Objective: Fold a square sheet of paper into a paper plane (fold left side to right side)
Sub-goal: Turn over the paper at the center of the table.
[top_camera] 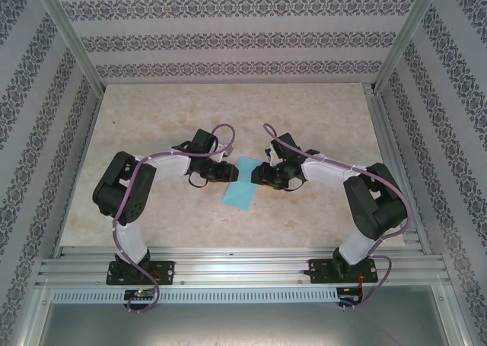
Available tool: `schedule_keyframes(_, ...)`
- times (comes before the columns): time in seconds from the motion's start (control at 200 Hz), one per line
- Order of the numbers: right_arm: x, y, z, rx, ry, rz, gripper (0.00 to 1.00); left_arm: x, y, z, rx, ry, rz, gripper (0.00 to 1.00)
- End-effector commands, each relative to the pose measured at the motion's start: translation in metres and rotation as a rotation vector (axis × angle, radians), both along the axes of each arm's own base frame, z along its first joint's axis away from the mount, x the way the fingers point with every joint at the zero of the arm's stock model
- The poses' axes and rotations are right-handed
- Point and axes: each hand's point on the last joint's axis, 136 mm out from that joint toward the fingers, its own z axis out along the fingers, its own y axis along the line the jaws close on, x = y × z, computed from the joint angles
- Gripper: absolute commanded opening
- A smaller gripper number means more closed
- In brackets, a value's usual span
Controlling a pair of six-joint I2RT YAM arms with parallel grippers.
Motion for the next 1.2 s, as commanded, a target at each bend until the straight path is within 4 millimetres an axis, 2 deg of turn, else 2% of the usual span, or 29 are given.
schedule_keyframes(0.0, 0.001, -0.006, 0.003, 0.000, -0.024, -0.007, 0.48, -0.005, -0.001, -0.004, -0.010, 0.015, -0.036, 0.38)
schedule_keyframes(0.205, 0.001, -0.006, 0.005, 0.006, -0.025, -0.012, 0.48, -0.008, -0.002, -0.011, -0.004, 0.030, -0.045, 0.26)
schedule_keyframes(0.45, 0.001, -0.005, 0.009, 0.043, -0.034, -0.028, 0.47, -0.007, -0.004, -0.010, -0.003, 0.027, -0.049, 0.10)
schedule_keyframes(0.565, 0.001, -0.003, 0.013, 0.095, -0.035, -0.051, 0.47, -0.005, -0.007, 0.001, -0.037, 0.013, -0.045, 0.02)
schedule_keyframes(0.819, 0.008, 0.004, 0.028, 0.291, -0.059, -0.148, 0.52, 0.001, -0.013, 0.040, -0.114, -0.040, -0.017, 0.00)
schedule_keyframes(1.014, 0.011, 0.012, 0.025, 0.371, -0.038, -0.176, 0.53, 0.002, -0.012, 0.046, -0.117, -0.050, -0.008, 0.00)
schedule_keyframes(1.194, 0.016, 0.018, 0.022, 0.415, -0.023, -0.197, 0.53, 0.001, -0.010, 0.043, -0.111, -0.045, -0.003, 0.00)
